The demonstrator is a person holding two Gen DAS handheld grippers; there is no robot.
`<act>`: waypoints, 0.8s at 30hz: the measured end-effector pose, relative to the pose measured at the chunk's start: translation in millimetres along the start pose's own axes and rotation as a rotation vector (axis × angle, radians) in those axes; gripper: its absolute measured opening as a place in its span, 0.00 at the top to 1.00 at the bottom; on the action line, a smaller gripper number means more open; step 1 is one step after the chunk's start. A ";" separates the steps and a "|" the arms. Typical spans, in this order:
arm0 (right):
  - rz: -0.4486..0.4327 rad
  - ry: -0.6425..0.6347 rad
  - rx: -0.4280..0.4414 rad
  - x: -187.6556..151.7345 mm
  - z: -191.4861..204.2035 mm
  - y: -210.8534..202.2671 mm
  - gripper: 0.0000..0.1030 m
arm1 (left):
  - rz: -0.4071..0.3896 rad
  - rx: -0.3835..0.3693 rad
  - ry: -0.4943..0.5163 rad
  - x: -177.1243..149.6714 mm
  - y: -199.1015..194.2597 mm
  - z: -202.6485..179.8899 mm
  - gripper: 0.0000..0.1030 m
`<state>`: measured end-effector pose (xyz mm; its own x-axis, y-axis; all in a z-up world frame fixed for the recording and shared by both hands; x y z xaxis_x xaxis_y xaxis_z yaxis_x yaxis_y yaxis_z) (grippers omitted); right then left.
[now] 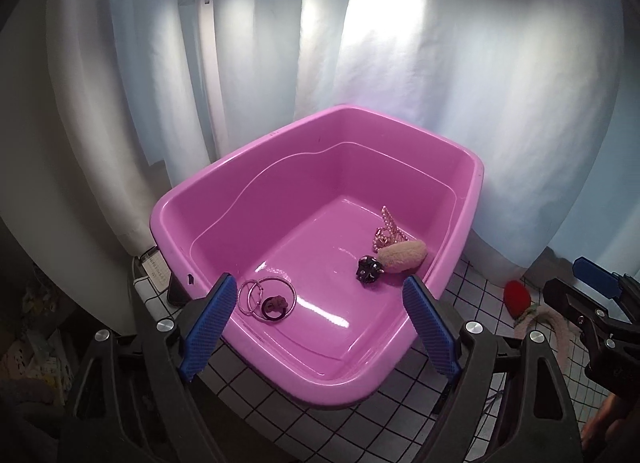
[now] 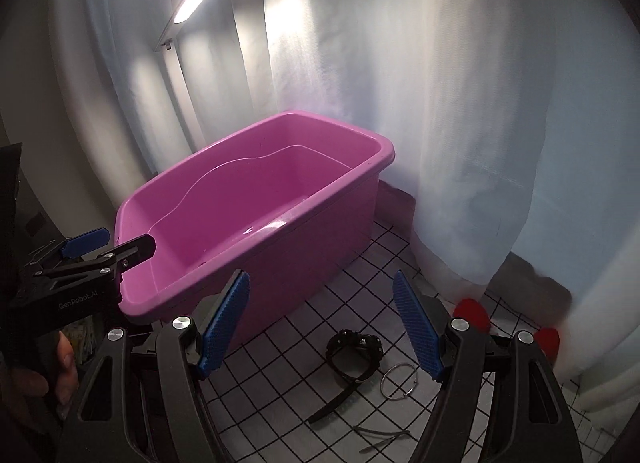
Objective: Organize jewelry
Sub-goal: 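Withdraw both open tools from the tub back over the table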
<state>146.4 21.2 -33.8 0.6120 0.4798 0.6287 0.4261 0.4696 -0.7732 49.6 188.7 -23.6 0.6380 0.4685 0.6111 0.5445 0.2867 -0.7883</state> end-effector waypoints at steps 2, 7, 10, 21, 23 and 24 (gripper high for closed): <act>-0.002 0.025 -0.020 -17.0 -19.2 -12.6 0.31 | -0.001 -0.022 0.012 -6.5 -5.3 -14.7 0.19; 0.015 0.095 -0.091 -61.9 -70.9 -41.9 0.31 | -0.004 -0.086 0.047 -24.8 -15.9 -55.4 0.19; 0.024 0.146 -0.136 -90.0 -103.2 -59.9 0.31 | -0.002 -0.119 0.070 -37.8 -19.7 -79.3 0.18; 0.068 0.345 -0.233 -170.2 -198.4 -88.1 0.31 | 0.074 -0.156 0.138 -103.9 -2.3 -145.5 0.14; 0.072 0.356 -0.237 -178.4 -207.7 -88.0 0.31 | 0.095 -0.150 0.143 -115.6 4.0 -153.3 0.14; 0.076 0.354 -0.239 -182.3 -212.3 -87.8 0.31 | 0.105 -0.146 0.141 -121.1 7.0 -156.0 0.14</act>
<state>138.9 -264.8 -98.2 0.8206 0.2027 0.5343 0.4879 0.2383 -0.8397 61.1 3.6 -91.9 0.7592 0.3652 0.5387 0.5379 0.1138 -0.8353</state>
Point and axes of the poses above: each gripper's, at about its wrist camera, not at the fingertips, and y roughly the way its jaws point, z to its left, x to its top, the point moved 9 cm from there along y, roughly the way its jaws point, and after that the axes turned 5 degrees about z, right-handed, at the moved point
